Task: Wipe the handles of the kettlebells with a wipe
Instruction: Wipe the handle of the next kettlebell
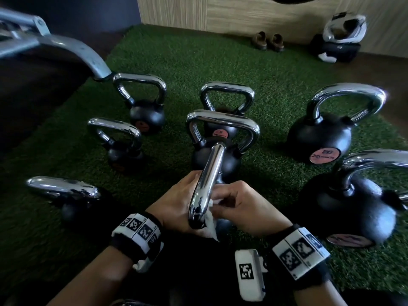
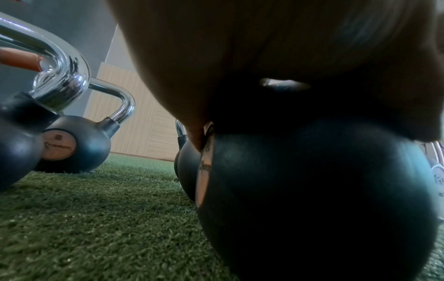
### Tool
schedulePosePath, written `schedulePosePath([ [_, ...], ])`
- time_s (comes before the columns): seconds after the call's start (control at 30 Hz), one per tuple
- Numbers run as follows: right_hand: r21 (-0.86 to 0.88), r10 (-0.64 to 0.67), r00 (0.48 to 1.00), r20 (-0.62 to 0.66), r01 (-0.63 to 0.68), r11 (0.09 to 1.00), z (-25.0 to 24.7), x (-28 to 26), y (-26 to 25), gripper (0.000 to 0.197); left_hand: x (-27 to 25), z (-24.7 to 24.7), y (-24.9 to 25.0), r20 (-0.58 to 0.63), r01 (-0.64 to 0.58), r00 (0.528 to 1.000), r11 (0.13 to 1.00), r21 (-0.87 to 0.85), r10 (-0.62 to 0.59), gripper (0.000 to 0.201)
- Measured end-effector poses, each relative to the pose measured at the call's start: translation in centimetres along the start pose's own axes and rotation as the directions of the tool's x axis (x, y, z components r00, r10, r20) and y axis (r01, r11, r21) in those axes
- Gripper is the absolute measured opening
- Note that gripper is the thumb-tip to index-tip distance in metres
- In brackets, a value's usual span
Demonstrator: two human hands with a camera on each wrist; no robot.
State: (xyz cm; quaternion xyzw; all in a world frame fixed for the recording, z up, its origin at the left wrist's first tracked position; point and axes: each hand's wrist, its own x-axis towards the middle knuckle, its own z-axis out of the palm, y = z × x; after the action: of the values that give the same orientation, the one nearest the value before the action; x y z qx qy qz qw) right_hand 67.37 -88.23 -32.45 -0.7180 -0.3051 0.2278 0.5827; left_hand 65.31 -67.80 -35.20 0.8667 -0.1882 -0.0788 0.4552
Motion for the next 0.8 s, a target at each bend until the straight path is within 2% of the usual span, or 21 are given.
schedulePosePath([
  [0.07,0.17,0.027,0.999,-0.041,-0.02,0.985,0.4,0.2,0.6,0.013,0.0,0.0,-0.1,-0.002,-0.019,1.0,1.0,0.021,0.019,0.11],
  [0.17,0.435,0.105,0.985,-0.139,-0.035,0.9,1.1,0.9,1.2,0.017,0.1,0.0,-0.3,-0.018,-0.053,0.998,0.996,0.074,0.055,0.101],
  [0.23,0.556,0.144,0.981,-0.133,-0.046,0.83,1.5,1.0,1.5,0.031,0.1,0.0,-0.2,-0.015,-0.075,0.997,0.991,0.112,0.077,0.097],
  [0.33,0.652,0.164,0.983,-0.082,-0.072,0.755,1.6,0.6,1.4,0.04,0.0,0.0,-0.2,-0.02,-0.064,0.998,0.989,0.13,0.067,0.109],
  [0.43,0.685,0.174,0.972,-0.158,-0.019,0.728,1.5,1.0,0.9,0.02,0.2,0.0,-0.5,0.007,-0.097,0.995,0.989,0.113,0.097,0.099],
  [0.47,0.698,0.181,0.961,-0.209,0.017,0.716,1.4,1.4,0.8,0.017,0.2,0.1,-0.6,0.008,-0.126,0.992,0.984,0.129,0.126,0.096],
  [0.53,0.692,0.194,0.932,-0.305,0.077,0.717,1.1,2.2,0.2,0.018,0.3,0.0,-0.7,-0.016,-0.153,0.988,0.979,0.131,0.157,0.102],
  [0.67,0.541,0.178,0.888,-0.423,0.091,0.836,1.1,2.2,-0.1,0.014,0.3,0.0,-0.2,-0.036,-0.208,0.976,0.971,0.121,0.213,0.106],
  [0.8,0.375,0.14,0.847,-0.514,0.075,0.924,1.5,1.7,-0.4,0.013,0.3,0.3,-1.4,-0.028,-0.129,0.991,0.989,0.079,0.131,0.115],
])
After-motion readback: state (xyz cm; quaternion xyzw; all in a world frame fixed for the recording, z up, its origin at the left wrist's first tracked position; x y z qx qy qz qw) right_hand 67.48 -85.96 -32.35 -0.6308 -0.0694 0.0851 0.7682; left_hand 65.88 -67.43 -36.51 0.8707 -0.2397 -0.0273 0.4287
